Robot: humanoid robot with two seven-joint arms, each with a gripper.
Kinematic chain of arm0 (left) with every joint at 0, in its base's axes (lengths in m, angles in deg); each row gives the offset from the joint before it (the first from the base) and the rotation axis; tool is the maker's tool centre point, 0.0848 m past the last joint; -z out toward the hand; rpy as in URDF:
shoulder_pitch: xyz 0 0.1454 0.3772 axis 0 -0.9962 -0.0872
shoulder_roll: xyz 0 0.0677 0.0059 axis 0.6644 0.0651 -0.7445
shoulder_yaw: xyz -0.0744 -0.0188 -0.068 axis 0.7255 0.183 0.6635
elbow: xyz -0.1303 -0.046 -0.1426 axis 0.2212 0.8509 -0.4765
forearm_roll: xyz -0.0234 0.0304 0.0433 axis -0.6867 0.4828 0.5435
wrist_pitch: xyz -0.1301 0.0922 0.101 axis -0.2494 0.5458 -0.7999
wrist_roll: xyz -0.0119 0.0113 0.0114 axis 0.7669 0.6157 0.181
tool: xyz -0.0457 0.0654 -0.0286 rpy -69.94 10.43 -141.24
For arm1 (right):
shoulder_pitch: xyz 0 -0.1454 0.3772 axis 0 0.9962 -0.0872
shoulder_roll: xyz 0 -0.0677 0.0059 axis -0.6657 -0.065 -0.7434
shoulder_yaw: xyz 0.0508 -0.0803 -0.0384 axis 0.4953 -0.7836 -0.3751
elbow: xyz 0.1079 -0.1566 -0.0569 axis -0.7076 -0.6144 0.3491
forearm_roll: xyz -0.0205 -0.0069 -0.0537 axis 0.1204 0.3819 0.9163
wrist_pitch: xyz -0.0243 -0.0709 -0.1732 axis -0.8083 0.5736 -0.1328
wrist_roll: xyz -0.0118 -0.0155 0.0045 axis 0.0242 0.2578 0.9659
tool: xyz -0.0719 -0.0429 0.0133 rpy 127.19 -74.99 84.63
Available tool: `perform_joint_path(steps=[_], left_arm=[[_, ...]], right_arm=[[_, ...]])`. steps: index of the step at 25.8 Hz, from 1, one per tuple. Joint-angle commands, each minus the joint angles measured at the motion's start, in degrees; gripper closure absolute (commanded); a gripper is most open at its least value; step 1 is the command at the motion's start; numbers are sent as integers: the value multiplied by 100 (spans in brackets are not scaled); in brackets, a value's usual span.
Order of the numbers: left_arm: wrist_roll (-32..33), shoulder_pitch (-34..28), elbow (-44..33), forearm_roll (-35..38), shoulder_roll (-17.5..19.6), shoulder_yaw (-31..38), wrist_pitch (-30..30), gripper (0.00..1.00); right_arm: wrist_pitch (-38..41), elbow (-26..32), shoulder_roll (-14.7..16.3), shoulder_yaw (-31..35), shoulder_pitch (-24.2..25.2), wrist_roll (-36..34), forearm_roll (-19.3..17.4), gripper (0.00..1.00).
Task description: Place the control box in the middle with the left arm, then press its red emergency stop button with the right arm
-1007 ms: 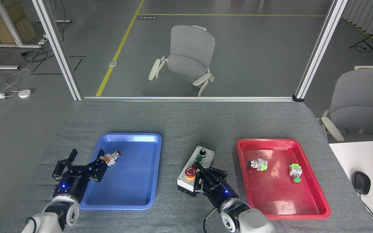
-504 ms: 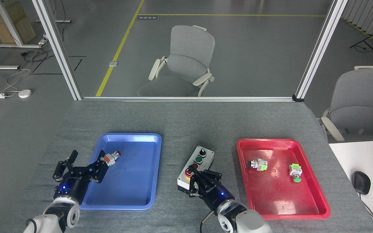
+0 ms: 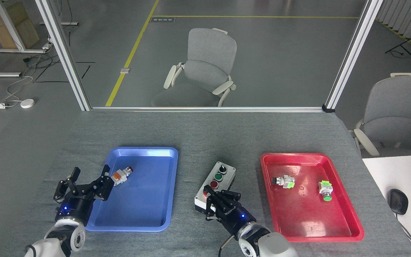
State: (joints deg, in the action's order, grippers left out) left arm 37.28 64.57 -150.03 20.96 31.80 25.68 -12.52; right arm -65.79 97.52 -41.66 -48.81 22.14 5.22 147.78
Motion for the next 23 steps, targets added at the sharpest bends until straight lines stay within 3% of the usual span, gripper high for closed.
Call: perform_joint_path(steps=[1, 5, 6, 7, 8, 11, 15, 18, 21, 23], left_arm=[[-10, -3, 1, -134, -15, 27, 24, 0], [-10, -21, 1, -187, -15, 44, 42, 0], [-19, -21, 1, -187, -15, 44, 42, 0], [-19, -21, 1, -187, -15, 44, 51, 0], [-19, -21, 1, -187, -15, 44, 51, 0], [-19, -21, 1, -196, -15, 44, 51, 0], [-28, -21, 10, -187, -33, 44, 51, 0], [-28, -21, 10, -187, -50, 44, 60, 0], [-28, -21, 10, -187, -50, 53, 60, 0], [-28, -21, 19, -187, -59, 53, 60, 0]], right_arm=[[-26, -348, -42, -22, -7, 179, 10, 100], [-88, -242, -77, 58, -7, 144, -69, 100], [-140, -181, -86, 93, -15, 118, -95, 86], [-237, -111, -95, 137, -42, 100, -139, 54], [-404, -14, -121, 242, -86, 91, -227, 3], [-597, 460, -121, 892, -147, 83, -631, 1], [-624, 795, 19, 1613, -165, 65, -640, 1], [-597, 830, 292, 2308, -165, -146, -640, 1], [-624, 944, 362, 2905, -42, -427, -482, 1], [-641, 979, 459, 3177, 213, -418, -113, 1]])
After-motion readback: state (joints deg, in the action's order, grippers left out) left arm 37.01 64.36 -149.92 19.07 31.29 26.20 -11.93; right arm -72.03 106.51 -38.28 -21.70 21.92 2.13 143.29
